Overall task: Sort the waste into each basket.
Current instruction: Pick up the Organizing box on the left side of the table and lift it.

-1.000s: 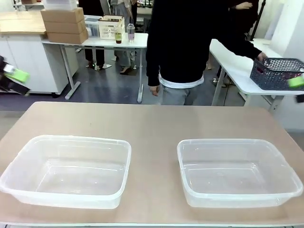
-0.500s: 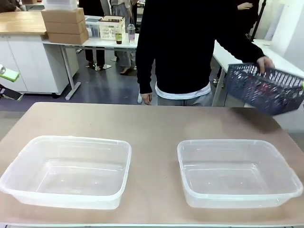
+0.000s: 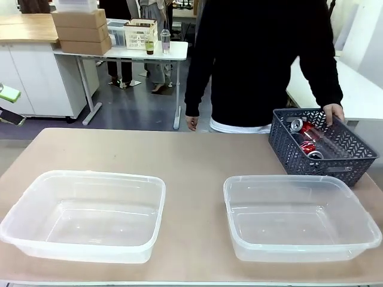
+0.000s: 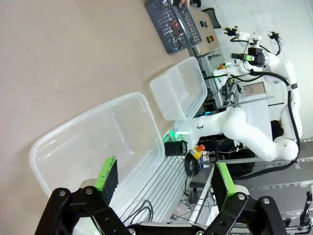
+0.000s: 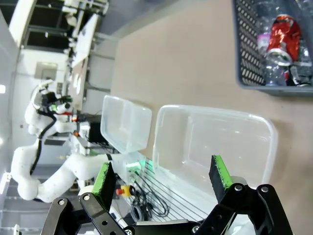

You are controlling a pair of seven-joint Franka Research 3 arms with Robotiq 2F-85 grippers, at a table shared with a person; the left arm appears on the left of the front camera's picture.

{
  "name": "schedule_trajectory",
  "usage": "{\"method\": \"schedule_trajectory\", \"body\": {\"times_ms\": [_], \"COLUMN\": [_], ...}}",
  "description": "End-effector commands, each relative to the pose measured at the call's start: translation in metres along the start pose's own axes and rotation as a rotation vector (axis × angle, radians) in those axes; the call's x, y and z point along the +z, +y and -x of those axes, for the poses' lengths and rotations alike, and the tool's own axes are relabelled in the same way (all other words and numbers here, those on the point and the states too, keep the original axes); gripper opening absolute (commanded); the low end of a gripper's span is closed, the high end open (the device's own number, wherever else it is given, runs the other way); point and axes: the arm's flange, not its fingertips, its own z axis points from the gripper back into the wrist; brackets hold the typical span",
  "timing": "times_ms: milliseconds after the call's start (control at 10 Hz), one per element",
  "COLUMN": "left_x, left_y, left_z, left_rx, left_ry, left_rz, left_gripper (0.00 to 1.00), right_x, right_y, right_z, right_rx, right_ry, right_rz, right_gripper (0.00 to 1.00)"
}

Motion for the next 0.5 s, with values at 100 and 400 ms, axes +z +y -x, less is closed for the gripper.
{"method": "schedule_trajectory", "body": {"times_ms": [100,400], "left_x": [0.014,0.075], "left_y": [-0.001,-0.01], "left_z": [-0.002,0.015], "left_rx": [-0.045,-0.143], "left_ry": [0.009,0.03], "left_rz": [-0.082,-0.482], "left_gripper": [1.0,1.0], "right_x": [-0.062,-0.22], "right_y": [0.078,0.229], "right_z": [-0.015,0.013], "right_rx": [0.052,0.268], "right_ry": [0.144,0.239], "right_rz": [0.055,0.245], "right_gripper": [1.0,1.0]}}
